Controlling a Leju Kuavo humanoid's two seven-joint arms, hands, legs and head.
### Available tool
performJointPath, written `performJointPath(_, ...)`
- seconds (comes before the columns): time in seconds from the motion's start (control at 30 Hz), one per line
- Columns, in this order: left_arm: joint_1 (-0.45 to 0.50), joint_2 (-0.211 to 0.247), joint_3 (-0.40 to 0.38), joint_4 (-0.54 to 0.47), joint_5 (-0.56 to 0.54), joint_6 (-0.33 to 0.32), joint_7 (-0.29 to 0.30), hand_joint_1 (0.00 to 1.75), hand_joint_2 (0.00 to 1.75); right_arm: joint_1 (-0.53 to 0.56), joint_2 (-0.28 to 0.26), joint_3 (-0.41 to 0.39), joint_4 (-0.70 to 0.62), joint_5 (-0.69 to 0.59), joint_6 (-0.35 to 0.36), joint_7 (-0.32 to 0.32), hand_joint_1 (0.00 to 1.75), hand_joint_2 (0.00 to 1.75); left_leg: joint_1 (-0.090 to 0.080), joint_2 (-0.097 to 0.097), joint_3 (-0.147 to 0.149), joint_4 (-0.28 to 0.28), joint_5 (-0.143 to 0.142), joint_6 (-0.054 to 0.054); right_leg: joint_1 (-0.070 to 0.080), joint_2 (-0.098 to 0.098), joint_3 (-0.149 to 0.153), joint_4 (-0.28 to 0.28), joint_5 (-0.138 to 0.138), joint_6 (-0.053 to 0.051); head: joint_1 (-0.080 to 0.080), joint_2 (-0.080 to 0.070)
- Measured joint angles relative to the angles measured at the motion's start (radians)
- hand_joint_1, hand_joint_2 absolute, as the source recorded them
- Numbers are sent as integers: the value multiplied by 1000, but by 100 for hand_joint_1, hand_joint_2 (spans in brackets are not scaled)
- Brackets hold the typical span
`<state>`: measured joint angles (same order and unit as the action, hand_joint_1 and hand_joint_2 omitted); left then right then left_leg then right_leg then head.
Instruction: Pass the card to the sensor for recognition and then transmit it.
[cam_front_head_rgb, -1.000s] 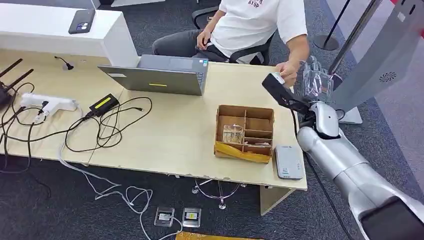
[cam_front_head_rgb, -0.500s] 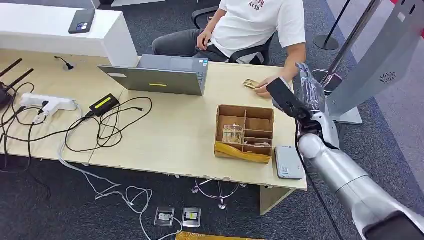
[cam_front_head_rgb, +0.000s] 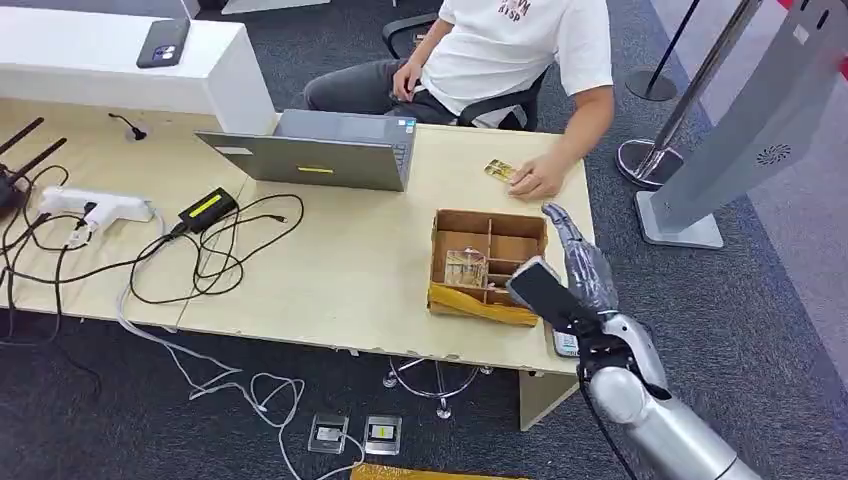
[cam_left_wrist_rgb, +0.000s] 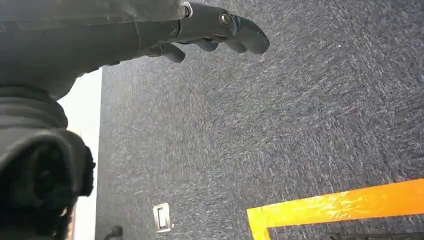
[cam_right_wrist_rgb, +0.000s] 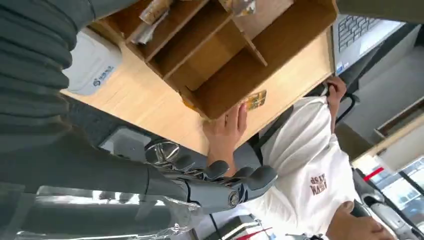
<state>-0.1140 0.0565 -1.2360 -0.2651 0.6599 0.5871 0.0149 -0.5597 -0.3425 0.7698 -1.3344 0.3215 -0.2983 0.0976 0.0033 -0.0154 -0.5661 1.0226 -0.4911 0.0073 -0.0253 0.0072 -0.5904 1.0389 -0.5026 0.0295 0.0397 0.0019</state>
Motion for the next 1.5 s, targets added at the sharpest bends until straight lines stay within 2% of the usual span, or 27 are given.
performJointPath(0.13,0,0,0,0,4,7,0,0,0,15,-8,0,-13,102,-12,31,0,175,0,0,0,0,0,0,0,0,0,0,0,0,0,0)
performJointPath(0.37,-1,0,0,0,11,16,0,0,0,24,-16,16,-14,420,-13,147,0,175,0,0,0,0,0,0,0,0,0,0,0,0,0,0)
performJointPath(0.67,-1,-1,0,0,11,17,0,0,0,18,-17,49,3,621,50,237,0,175,0,0,-1,0,0,0,0,0,0,0,0,0,0,0)
performJointPath(0.97,-1,-3,0,0,17,17,0,0,0,12,-10,61,21,645,65,238,0,175,0,0,-1,0,0,0,0,0,0,0,0,0,0,0)
performJointPath(1.13,-2,-7,1,-1,28,18,-2,0,0,6,17,90,87,639,84,208,0,175,0,0,-1,0,0,0,0,0,0,0,0,0,0,0)
performJointPath(1.33,-1,-7,1,-3,24,18,-2,0,0,6,20,97,107,639,100,218,0,175,0,0,-1,0,0,0,0,0,0,0,0,0,0,0)
performJointPath(1.5,-1,-7,1,-8,24,19,-2,0,0,6,22,99,138,639,85,229,0,175,0,0,-1,0,0,0,0,0,0,0,0,0,0,0)
